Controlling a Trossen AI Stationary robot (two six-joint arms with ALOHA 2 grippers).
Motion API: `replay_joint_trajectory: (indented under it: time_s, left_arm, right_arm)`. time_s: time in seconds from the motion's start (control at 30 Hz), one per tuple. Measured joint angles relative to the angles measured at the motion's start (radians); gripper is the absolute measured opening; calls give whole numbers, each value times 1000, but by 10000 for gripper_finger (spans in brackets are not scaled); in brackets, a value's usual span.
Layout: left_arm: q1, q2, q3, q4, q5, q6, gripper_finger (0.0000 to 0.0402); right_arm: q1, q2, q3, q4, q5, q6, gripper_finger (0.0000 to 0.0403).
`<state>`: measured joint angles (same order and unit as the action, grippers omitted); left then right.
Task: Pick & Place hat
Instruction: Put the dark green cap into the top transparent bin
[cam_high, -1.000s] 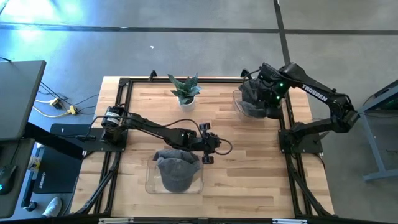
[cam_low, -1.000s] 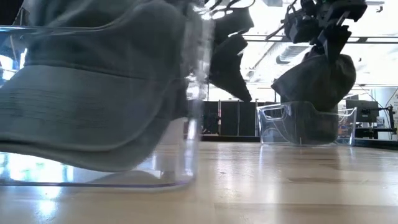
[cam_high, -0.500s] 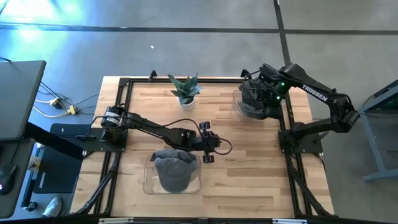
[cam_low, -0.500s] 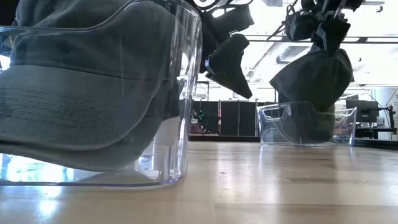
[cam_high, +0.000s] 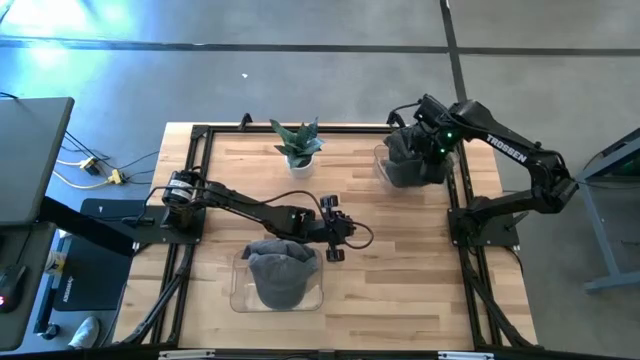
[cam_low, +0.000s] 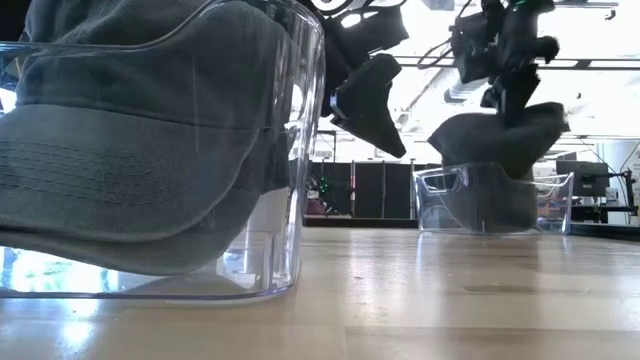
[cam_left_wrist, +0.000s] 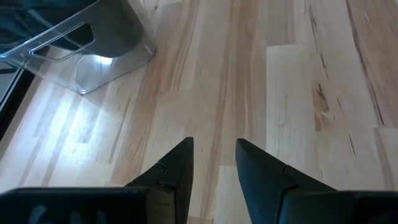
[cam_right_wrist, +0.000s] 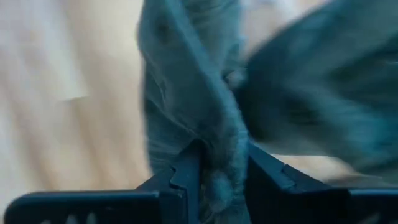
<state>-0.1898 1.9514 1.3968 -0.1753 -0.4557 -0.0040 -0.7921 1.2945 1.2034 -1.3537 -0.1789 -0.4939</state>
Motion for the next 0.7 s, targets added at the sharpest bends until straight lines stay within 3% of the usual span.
replay_joint_trajectory:
  time_s: [0.1, 0.23, 0.47, 0.7]
  left_arm:
    - [0, 0, 0, 0, 1, 0, 114]
    - [0, 0, 0, -1, 1, 0, 114]
    - [0, 0, 0, -1, 2, 0, 114]
    - [0, 0, 0, -1, 3, 0, 114]
  right_arm:
    - [0, 0, 0, 76, 139, 0, 98]
    - [0, 0, 0, 158, 218, -4, 89]
    - [0, 0, 0, 267, 252, -34, 77]
    - [-7, -12, 0, 353, 250, -56, 129]
